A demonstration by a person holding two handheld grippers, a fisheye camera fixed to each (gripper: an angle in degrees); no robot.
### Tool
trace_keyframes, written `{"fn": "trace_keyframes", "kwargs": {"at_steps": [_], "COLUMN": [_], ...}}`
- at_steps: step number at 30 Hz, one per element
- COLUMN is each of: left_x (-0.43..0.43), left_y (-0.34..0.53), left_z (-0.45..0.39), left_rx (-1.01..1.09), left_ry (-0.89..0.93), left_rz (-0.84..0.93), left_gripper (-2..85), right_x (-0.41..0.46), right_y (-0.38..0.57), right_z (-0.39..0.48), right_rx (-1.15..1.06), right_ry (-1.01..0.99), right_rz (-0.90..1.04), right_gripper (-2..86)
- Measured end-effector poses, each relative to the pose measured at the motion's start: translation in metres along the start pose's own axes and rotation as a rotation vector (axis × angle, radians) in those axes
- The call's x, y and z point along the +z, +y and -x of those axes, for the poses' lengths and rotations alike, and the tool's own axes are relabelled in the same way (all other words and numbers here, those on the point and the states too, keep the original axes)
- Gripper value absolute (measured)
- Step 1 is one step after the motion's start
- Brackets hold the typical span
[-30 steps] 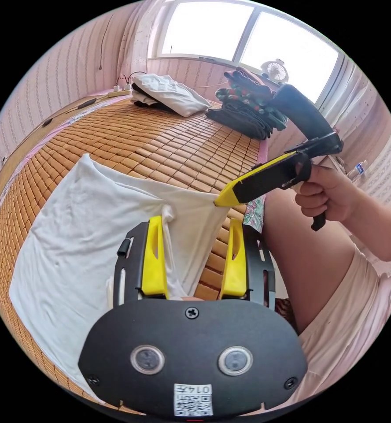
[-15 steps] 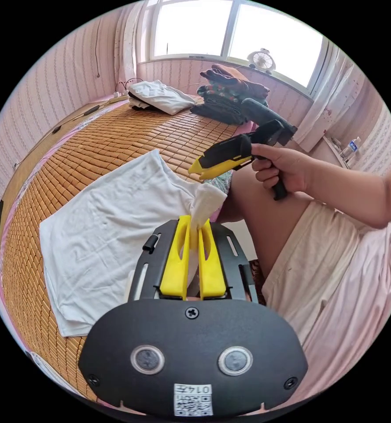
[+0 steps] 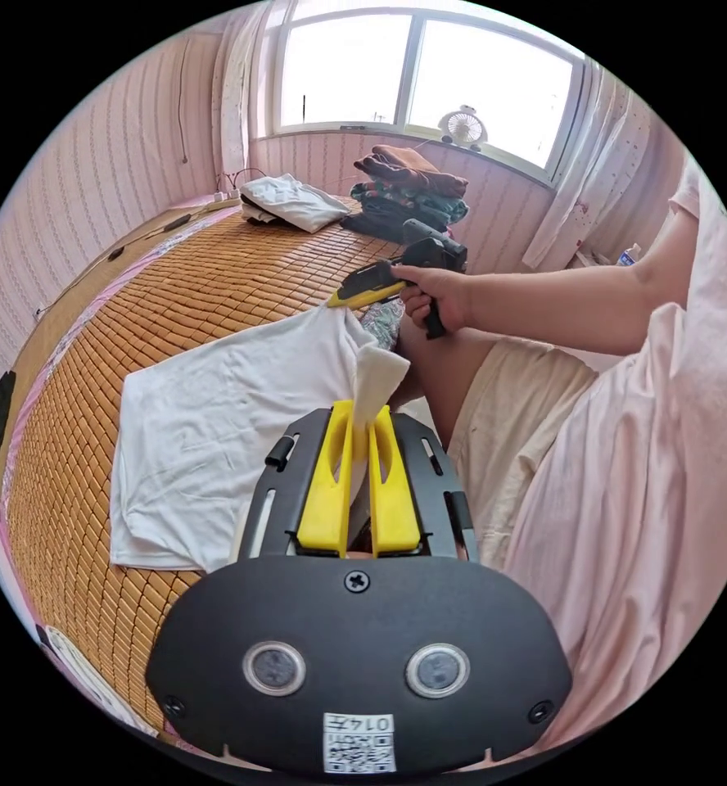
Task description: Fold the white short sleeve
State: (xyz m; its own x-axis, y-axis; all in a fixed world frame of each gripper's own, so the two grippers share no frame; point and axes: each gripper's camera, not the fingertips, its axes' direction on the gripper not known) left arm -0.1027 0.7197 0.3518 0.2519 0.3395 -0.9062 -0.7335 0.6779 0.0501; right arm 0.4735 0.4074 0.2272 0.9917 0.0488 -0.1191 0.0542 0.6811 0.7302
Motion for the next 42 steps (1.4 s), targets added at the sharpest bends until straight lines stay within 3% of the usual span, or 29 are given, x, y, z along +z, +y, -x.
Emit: {"fn": "trace_keyframes", "kwargs": {"at_steps": [9,12,16,19,23,28,33,38,42], "left_x": [-0.027,-0.031,-0.041,-0.04,-0.032,-0.04,-0.039,-0.064,-0.071], "left_y": [-0.019,-0.016,0.002,0.018,0.036,0.048,0.062,0.076,0.069], "left_z": [0.0,0.015,0.04,0.071,0.11,0.144,0.165,0.17,0.17], "left_rx": [-0.066,-0.161,-0.234,-0.361,-0.51,-0.638,-0.678,-0.717,-0.731], "left_ry": [0.103,0.112,-0.013,-0.078,-0.179,-0.1,-0.183,-0.181,-0.138], "left_rz": [-0.225,-0.238,-0.199,-0.136,-0.038,-0.065,0.108,0.085,-0.002], "left_gripper": [0.4,0.3,-0.4,-0.4,0.6,5.1,6.3,6.5,9.9], "right_x": [-0.073,-0.039,0.055,0.133,0.197,0.224,0.236,0.26,0.29], "right_y": [-0.019,-0.042,-0.073,-0.094,-0.106,-0.113,-0.111,-0.111,-0.104], "right_z": [0.087,0.126,0.173,0.188,0.199,0.228,0.259,0.284,0.289], "right_rx": [-0.204,-0.271,-0.346,-0.343,-0.279,-0.285,-0.434,-0.655,-0.764], "right_ry": [0.108,0.179,0.292,0.359,0.435,0.523,0.416,0.691,0.737], "right_rz": [-0.098,-0.013,0.113,0.261,0.287,0.236,0.241,0.29,0.383], "right_gripper": [1.2,1.2,1.2,1.3,1.8,4.7,8.1,11.8,15.7]}}
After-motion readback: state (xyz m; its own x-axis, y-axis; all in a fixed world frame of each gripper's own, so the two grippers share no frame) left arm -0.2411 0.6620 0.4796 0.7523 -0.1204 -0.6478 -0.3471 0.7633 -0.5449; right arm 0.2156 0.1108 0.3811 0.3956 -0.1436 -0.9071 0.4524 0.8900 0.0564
